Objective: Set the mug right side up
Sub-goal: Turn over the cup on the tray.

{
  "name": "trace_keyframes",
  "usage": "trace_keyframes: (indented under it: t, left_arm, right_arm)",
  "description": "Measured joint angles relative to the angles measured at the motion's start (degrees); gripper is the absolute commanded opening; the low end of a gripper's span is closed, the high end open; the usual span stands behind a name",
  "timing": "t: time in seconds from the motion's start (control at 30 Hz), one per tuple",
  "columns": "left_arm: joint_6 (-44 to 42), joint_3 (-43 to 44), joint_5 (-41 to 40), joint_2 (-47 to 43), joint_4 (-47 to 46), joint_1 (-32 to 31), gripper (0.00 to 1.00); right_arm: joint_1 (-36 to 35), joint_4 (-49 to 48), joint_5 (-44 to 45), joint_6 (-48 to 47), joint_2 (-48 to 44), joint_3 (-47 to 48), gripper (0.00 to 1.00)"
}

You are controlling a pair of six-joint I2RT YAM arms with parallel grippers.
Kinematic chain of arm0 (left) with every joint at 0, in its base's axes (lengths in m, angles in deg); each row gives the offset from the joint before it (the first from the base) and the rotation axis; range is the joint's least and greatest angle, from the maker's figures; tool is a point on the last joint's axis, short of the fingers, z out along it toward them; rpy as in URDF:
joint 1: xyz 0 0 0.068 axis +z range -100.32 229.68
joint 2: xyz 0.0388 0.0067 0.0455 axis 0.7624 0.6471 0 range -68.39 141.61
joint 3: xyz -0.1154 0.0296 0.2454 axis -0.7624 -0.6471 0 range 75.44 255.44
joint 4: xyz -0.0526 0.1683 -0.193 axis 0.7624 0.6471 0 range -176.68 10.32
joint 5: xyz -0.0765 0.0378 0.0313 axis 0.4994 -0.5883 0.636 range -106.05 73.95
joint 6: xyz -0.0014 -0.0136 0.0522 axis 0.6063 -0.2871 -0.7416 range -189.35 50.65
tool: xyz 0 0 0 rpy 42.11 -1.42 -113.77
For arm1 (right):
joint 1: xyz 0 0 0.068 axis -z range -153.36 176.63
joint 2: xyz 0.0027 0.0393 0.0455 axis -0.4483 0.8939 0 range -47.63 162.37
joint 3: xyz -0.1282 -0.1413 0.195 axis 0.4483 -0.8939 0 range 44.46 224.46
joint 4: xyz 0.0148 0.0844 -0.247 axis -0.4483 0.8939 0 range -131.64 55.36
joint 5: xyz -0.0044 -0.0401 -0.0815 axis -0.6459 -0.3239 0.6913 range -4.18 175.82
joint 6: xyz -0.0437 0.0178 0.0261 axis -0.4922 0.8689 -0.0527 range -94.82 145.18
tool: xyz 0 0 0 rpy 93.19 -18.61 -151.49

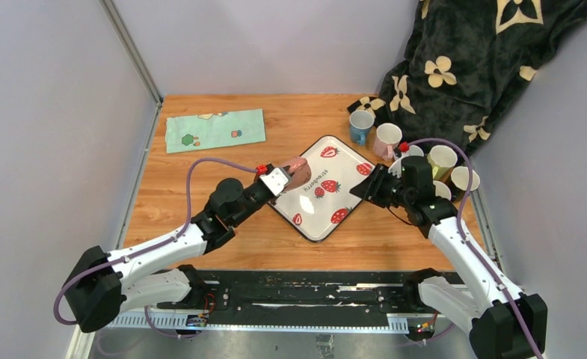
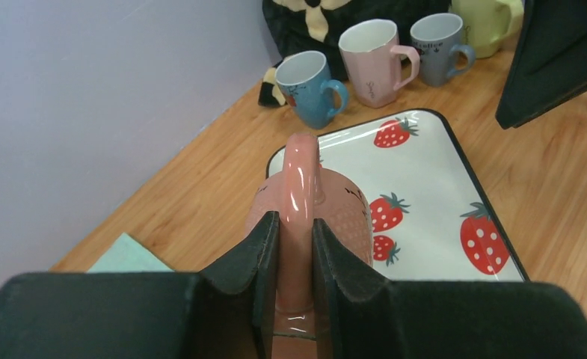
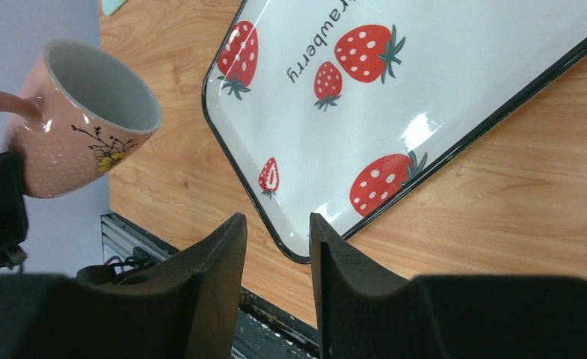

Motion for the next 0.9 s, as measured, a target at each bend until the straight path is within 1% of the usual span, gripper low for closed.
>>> trace_keyframes:
  t: [0.13,0.3,0.5,0.63,0.9]
  left_arm:
    - [1.1,-5.6,2.5,-0.4,-9.8,1.0,0.0]
    - [2.3,-10.8,6.6,-0.3,-19.8,3.3,0.0]
    - [1.0,-12.6,9.8,0.2,-29.2,4.3,0.0]
    - [-1.1,-13.1,13.1,0.2,-32.2,4.8,0.0]
    - [-10.4,-13.1,24.1,0.4,-32.3,5.7,0.0]
  right_arm:
    - [0.0,0.1,-0.9,2.3,0.0,1.1,0.41]
    - [0.0,0.3,-1.9,6.8,0.0,2.8,0.41]
    - [0.0,0.3,-3.2,12.7,0.4,5.6,0.41]
    - [0.0,0.3,-4.1,14.8,1.2,7.3,0.41]
    - [0.0,1.0,-5.9,16.5,2.4,9.2,0.41]
